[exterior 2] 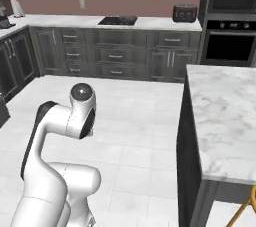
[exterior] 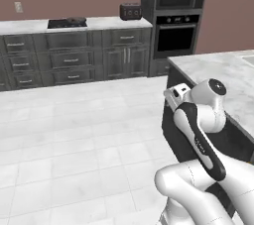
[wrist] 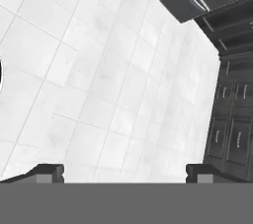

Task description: Take the chicken drumsticks from the pan and place one on each plate on the dining counter.

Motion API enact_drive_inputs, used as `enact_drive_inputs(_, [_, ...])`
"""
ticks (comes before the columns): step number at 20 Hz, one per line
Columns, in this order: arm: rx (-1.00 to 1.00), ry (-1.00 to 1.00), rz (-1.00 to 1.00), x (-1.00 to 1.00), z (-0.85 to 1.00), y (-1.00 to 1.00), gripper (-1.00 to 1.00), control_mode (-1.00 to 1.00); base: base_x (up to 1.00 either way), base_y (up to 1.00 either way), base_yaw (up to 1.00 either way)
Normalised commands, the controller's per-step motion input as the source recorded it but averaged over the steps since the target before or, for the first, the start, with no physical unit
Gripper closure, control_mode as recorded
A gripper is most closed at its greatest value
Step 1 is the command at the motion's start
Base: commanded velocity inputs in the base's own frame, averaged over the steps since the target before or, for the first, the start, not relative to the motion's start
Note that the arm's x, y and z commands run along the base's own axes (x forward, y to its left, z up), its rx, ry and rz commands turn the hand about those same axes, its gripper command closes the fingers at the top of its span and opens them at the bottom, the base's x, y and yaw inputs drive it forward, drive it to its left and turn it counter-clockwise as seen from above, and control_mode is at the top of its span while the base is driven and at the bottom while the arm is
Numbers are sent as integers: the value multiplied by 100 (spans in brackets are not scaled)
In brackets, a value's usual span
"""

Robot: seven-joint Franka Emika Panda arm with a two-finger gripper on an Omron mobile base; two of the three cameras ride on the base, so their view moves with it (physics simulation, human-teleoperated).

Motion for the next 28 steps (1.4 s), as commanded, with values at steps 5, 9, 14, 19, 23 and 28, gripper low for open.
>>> enact_drive_inputs(5, [0, 0, 0, 0, 0, 0, -100, 100, 100, 100, -38])
enact_drive_inputs(9, [0, 0, 0, 0, 0, 0, -100, 100, 100, 100, -49])
enact_drive_inputs(14, [0, 0, 0, 0, 0, 0, -100, 100, 100, 100, -46])
enact_drive_inputs(19, [0, 0, 0, 0, 0, 0, -100, 100, 100, 100, -30])
enact_drive_inputs(23, [0, 0, 0, 0, 0, 0, -100, 100, 100, 100, -6])
enact_drive_inputs(28, [0, 0, 0, 0, 0, 0, -100, 100, 100, 100, 0])
